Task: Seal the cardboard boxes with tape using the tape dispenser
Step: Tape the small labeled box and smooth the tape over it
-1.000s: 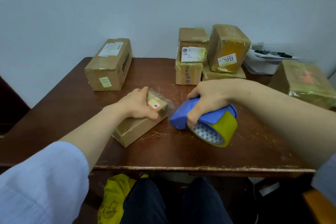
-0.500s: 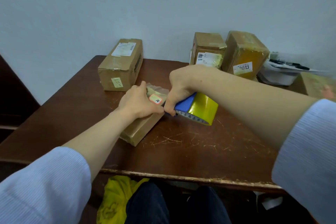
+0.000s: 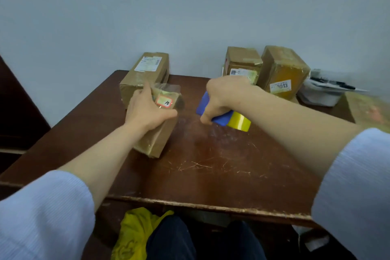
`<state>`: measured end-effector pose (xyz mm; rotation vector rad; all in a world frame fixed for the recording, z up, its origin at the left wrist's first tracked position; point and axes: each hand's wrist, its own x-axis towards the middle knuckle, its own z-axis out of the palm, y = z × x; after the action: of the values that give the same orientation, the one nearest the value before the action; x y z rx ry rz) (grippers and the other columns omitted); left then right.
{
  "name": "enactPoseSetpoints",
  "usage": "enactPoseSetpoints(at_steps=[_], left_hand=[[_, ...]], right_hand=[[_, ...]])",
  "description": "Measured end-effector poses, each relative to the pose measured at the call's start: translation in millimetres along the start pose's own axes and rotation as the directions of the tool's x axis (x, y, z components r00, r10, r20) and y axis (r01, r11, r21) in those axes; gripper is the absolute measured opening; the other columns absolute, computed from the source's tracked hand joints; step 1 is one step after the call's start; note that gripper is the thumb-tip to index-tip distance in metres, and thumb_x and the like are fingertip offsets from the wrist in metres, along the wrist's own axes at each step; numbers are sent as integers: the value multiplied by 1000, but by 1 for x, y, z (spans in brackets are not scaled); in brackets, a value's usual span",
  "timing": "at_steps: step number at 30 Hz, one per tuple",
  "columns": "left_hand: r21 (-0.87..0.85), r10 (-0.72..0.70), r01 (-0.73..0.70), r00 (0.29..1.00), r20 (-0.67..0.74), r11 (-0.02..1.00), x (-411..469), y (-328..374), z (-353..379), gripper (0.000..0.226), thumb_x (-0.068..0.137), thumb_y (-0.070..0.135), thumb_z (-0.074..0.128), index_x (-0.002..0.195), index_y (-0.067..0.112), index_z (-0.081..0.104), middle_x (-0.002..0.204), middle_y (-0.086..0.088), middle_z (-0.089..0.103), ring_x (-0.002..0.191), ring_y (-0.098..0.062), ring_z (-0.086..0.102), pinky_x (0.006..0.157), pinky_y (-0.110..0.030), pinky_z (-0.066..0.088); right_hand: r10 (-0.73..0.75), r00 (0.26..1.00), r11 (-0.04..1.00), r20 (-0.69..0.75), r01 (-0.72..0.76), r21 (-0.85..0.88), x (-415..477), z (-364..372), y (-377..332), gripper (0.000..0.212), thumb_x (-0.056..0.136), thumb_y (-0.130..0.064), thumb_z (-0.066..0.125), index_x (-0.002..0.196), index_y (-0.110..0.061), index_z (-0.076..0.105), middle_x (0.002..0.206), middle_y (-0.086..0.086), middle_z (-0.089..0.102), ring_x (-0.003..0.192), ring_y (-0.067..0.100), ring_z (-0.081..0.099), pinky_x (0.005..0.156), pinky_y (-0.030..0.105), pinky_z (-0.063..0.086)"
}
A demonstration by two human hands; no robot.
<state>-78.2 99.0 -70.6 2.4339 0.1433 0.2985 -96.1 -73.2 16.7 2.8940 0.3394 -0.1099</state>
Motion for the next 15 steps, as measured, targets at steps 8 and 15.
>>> enactPoseSetpoints(at_steps=[8, 15], left_hand=[[-9, 78, -77, 991, 108, 997, -13, 28, 17, 122, 62, 44, 80, 152, 15, 3, 150, -9, 27, 137, -26, 30, 108, -38, 33], [75, 92, -106, 982, 162, 992, -27, 46, 30, 127, 61, 50, 81, 152, 13, 0, 149, -11, 27, 137, -27, 30, 108, -38, 32]], right_hand=[[145, 985, 988, -96, -138, 76, -35, 82, 57, 111, 80, -57, 64, 150, -8, -7, 130, 13, 47, 109, 31, 55, 75, 37, 46], [179, 969, 976, -167, -197, -97, -52, 146, 68, 85, 94, -44, 51, 151, -6, 0, 125, 14, 48, 109, 28, 51, 80, 34, 40]])
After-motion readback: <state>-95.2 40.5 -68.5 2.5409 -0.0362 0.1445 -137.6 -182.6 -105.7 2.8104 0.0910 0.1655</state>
